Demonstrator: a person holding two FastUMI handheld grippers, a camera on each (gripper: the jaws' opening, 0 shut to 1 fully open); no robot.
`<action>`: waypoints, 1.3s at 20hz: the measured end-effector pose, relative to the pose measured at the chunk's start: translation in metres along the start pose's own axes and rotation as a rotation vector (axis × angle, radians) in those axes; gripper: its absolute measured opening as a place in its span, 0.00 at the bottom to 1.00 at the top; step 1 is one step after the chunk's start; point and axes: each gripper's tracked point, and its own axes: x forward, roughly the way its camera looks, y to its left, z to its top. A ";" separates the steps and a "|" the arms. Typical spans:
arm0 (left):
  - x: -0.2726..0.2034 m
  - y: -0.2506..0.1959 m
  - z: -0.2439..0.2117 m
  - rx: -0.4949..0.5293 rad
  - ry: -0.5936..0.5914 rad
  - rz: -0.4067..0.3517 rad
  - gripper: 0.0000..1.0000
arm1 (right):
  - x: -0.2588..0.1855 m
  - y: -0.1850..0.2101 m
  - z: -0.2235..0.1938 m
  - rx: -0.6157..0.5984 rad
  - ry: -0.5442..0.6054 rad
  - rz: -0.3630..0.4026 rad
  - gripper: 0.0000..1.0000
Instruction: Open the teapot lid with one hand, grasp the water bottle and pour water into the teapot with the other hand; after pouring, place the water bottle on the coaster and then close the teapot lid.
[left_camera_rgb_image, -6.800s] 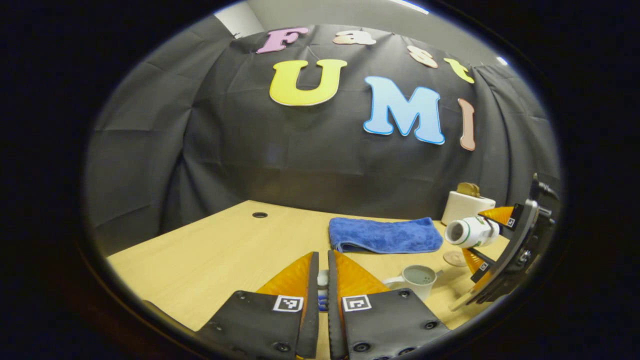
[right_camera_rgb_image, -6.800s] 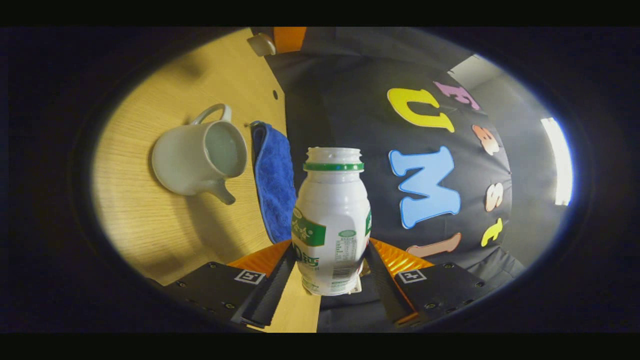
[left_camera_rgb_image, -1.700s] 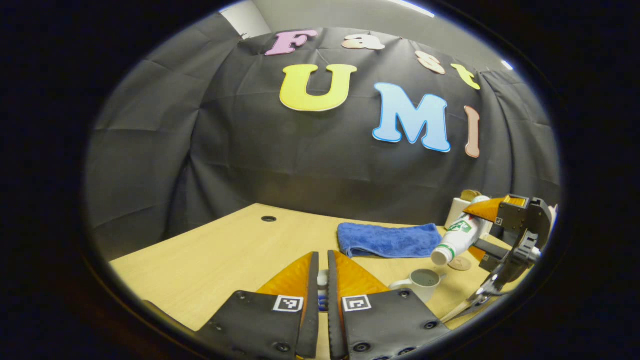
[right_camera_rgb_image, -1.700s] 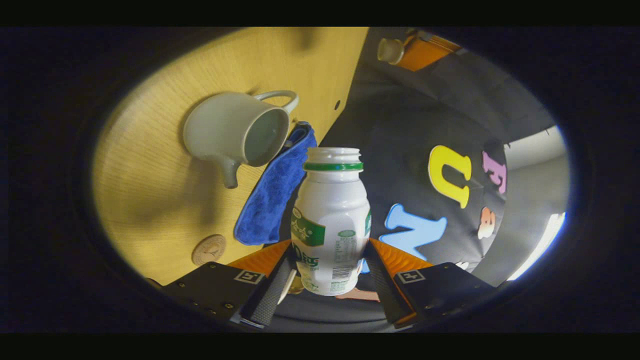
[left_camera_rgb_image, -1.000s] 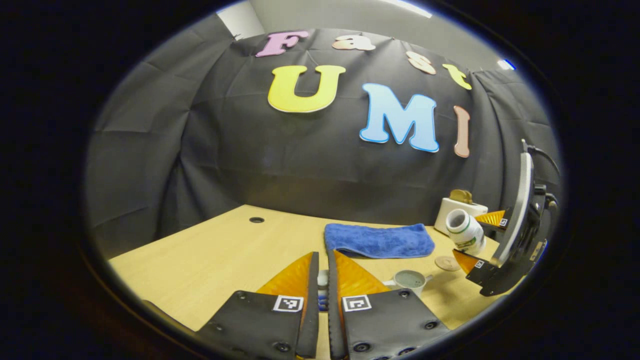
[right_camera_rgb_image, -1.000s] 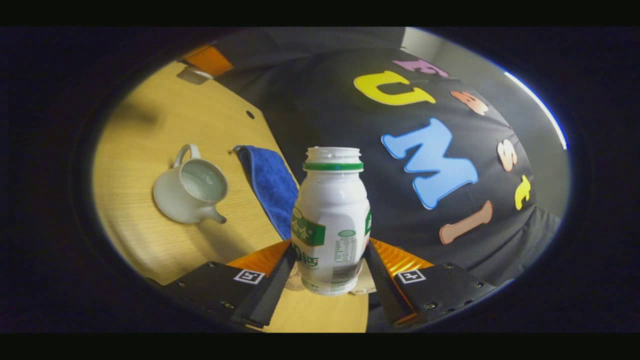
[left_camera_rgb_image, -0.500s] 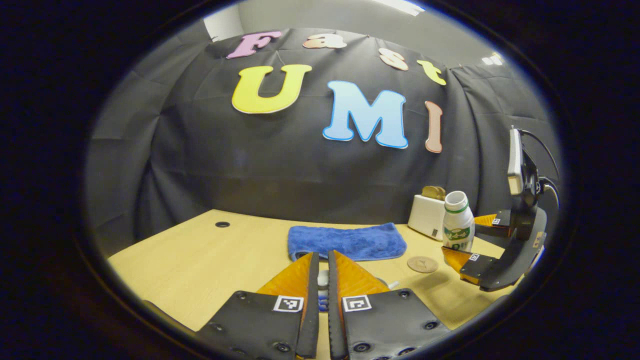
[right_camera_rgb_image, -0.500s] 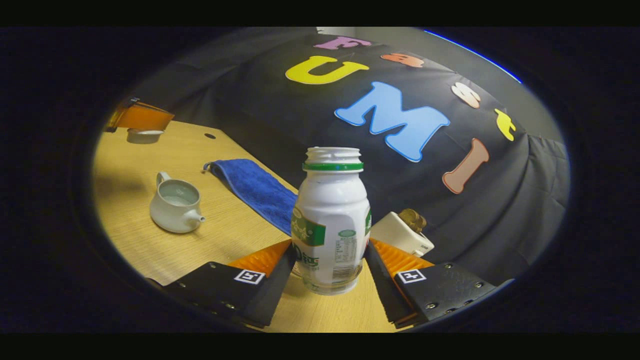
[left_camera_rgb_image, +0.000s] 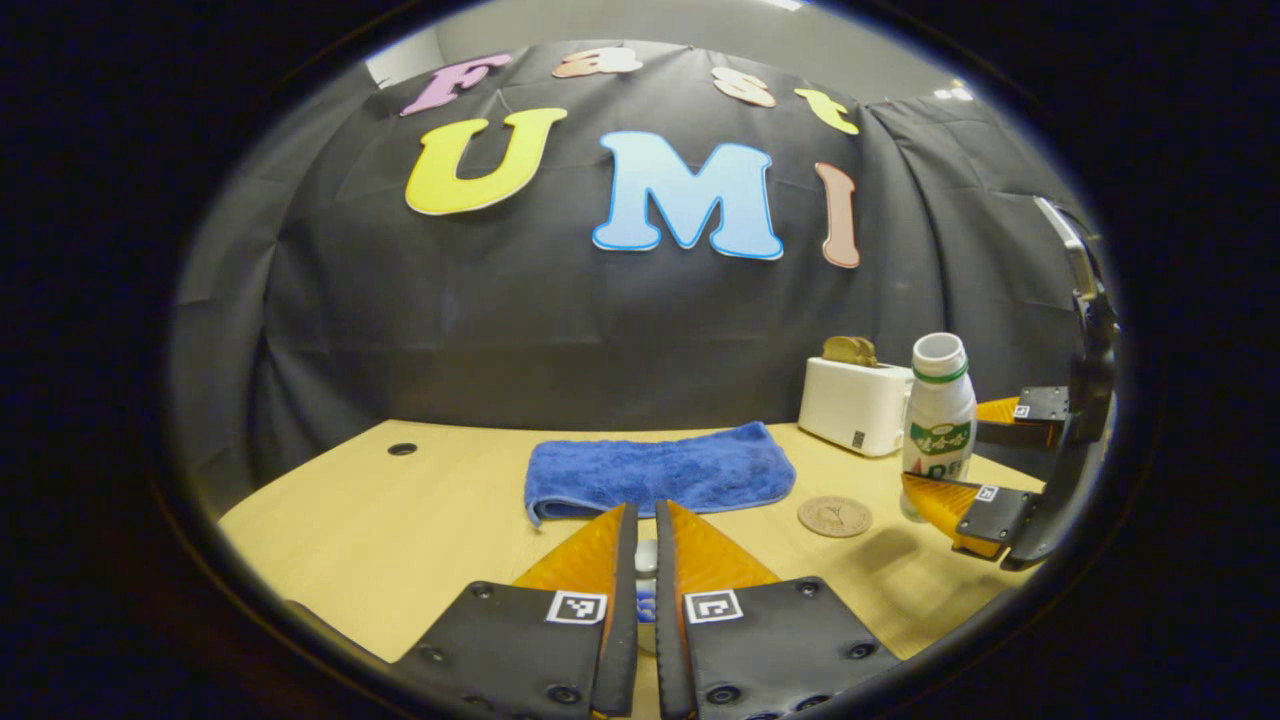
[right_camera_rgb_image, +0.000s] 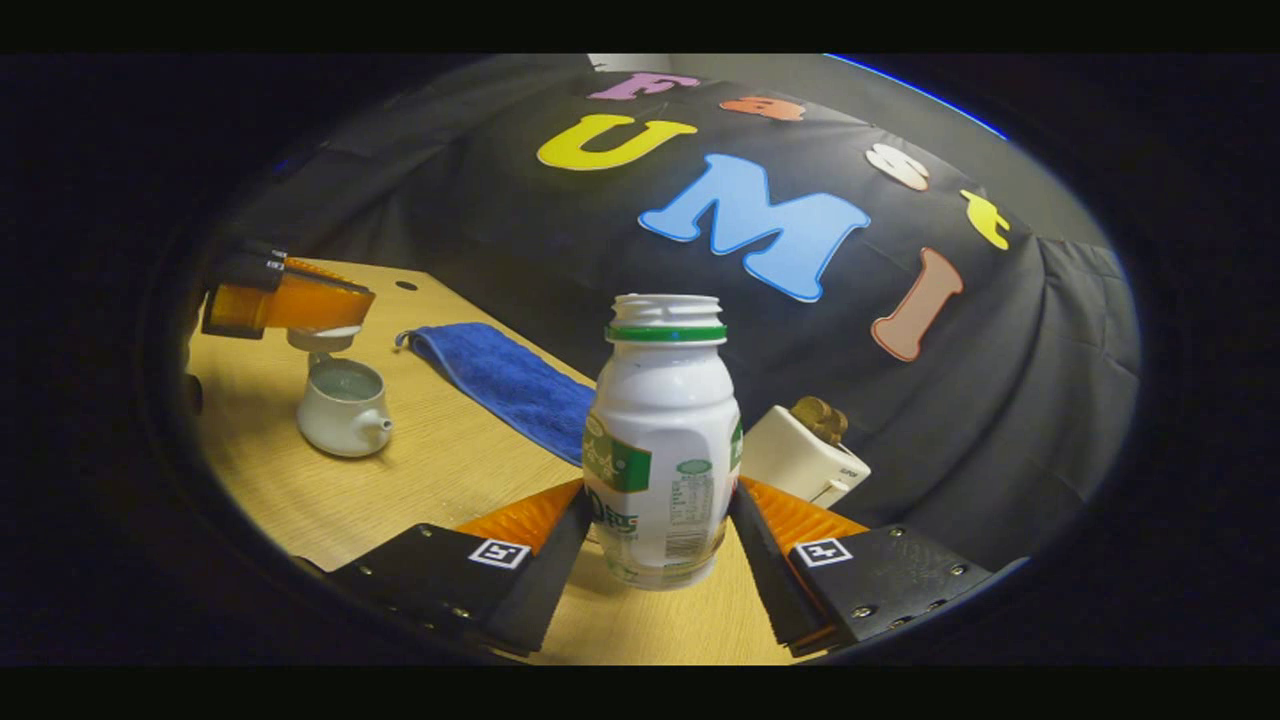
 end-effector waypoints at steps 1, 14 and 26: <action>0.003 -0.003 -0.003 0.005 0.006 -0.002 0.15 | 0.000 -0.002 0.000 0.006 -0.001 0.001 0.81; 0.025 -0.019 -0.027 0.002 0.052 -0.007 0.17 | -0.003 -0.024 -0.008 0.031 -0.005 -0.009 0.81; 0.027 -0.021 -0.035 -0.001 0.047 0.006 0.23 | 0.004 -0.032 -0.006 0.047 -0.002 -0.009 0.81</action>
